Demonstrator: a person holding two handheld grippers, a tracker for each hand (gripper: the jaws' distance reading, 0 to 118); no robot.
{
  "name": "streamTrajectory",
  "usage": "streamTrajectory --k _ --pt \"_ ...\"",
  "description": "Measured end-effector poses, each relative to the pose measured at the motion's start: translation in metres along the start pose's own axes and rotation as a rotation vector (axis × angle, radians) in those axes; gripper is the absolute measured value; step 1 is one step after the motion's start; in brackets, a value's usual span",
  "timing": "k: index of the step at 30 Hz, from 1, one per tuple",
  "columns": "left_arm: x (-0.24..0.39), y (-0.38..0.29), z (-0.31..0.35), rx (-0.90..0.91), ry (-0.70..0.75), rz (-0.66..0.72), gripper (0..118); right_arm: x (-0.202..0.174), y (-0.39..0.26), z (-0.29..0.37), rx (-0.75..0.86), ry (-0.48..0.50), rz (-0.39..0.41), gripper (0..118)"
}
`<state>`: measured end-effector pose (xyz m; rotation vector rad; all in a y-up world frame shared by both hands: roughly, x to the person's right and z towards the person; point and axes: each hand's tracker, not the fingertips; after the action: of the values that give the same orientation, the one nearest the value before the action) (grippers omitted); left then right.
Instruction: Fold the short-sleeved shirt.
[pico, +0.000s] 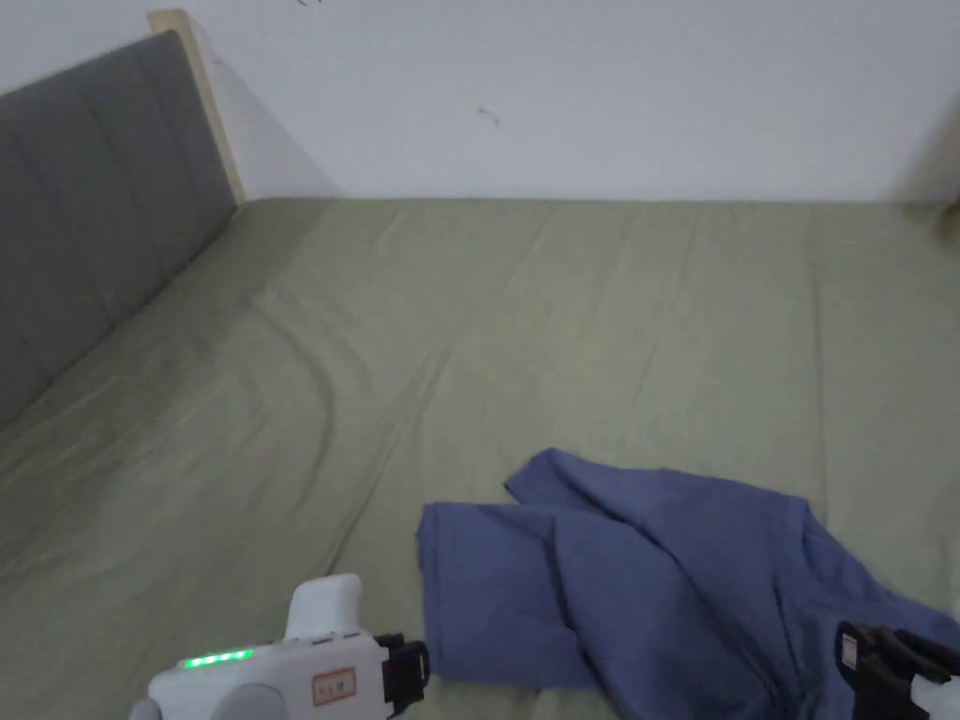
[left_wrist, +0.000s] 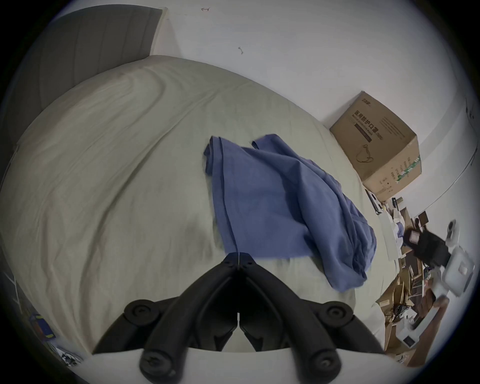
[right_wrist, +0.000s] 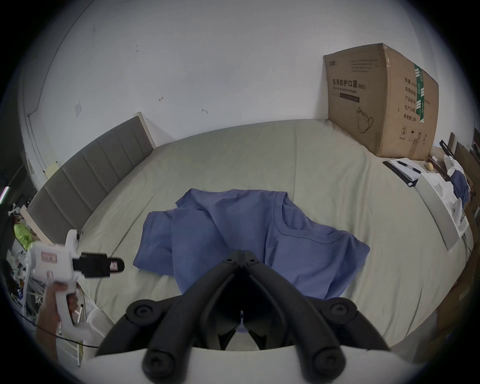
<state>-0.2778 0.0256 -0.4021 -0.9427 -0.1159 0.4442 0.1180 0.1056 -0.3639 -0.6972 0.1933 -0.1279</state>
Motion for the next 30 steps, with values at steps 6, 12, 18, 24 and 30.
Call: streamTrajectory --k 6,12,18,24,30 --pt "0.002 0.077 -0.05 -0.013 0.063 -0.083 107 0.009 0.003 -0.016 -0.03 -0.019 0.0 0" --pt "-0.001 0.136 -0.112 -0.043 0.111 -0.062 107 0.025 0.003 -0.033 -0.064 -0.053 -0.015 0" --pt "0.033 0.111 -0.149 -0.084 0.289 -0.368 95 0.04 -0.002 -0.049 -0.11 -0.072 -0.04 0" --pt "0.041 0.096 -0.132 -0.008 0.36 -0.424 10 0.045 0.004 -0.06 -0.129 -0.046 -0.053 0" --pt "0.051 0.094 -0.115 -0.008 0.351 -0.488 7 0.041 0.075 -0.102 -0.16 0.147 0.102 8"
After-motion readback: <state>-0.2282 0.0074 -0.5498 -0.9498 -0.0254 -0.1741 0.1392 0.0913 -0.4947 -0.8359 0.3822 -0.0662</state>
